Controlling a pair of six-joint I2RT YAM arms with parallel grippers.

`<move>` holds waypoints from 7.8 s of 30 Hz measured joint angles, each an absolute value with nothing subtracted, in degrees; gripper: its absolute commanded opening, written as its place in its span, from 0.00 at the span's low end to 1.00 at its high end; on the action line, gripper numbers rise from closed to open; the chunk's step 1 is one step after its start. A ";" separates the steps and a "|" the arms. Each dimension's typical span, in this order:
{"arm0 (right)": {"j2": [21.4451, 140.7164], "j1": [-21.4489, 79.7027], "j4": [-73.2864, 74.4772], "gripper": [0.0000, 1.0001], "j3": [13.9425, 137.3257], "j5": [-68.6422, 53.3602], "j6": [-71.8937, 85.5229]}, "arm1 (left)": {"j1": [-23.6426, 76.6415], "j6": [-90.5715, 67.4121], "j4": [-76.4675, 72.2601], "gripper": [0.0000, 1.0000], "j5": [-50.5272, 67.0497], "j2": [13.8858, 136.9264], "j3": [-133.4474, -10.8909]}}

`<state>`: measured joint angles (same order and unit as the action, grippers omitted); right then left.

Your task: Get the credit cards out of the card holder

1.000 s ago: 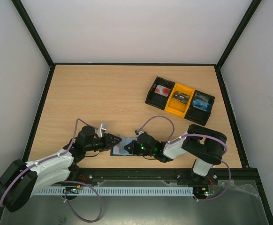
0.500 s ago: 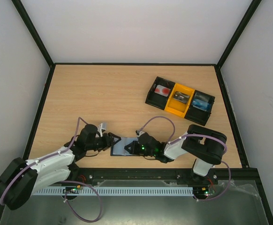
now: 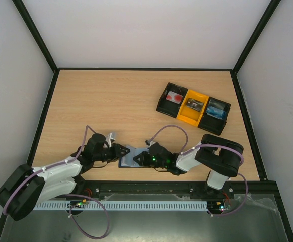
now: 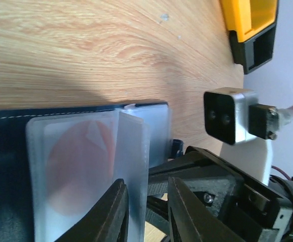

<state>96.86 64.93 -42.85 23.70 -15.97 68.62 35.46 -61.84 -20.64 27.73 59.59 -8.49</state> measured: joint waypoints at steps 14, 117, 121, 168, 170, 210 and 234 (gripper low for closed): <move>78.96 65.01 -35.44 0.21 22.17 -9.06 66.78 | 37.80 -65.43 -28.14 0.30 29.78 62.74 -8.49; 96.27 68.66 -30.46 0.13 30.59 -5.63 67.35 | 27.94 -59.57 -15.29 0.54 30.15 52.62 -4.60; 96.27 68.66 -30.55 0.13 30.57 -5.63 67.35 | 27.94 -58.78 -13.26 0.50 28.84 52.16 -4.75; 97.47 68.64 -36.32 0.14 28.62 -6.24 68.44 | 32.77 -65.47 -26.37 0.17 32.14 56.97 -3.70; 97.47 68.64 -36.80 0.14 28.32 -6.24 68.47 | 33.41 -65.98 -26.20 0.18 32.03 56.80 -3.75; 64.97 68.66 -27.29 0.21 15.66 10.48 68.82 | 46.39 -67.02 -29.65 0.39 22.50 69.49 -13.72; 77.19 70.11 -27.99 0.22 21.96 4.21 68.20 | 35.40 -63.94 -18.20 0.54 22.33 56.71 -8.75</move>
<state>77.19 70.11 -27.99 21.96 4.21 68.20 35.40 -63.94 -18.20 22.33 56.71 -8.75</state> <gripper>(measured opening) 0.217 0.537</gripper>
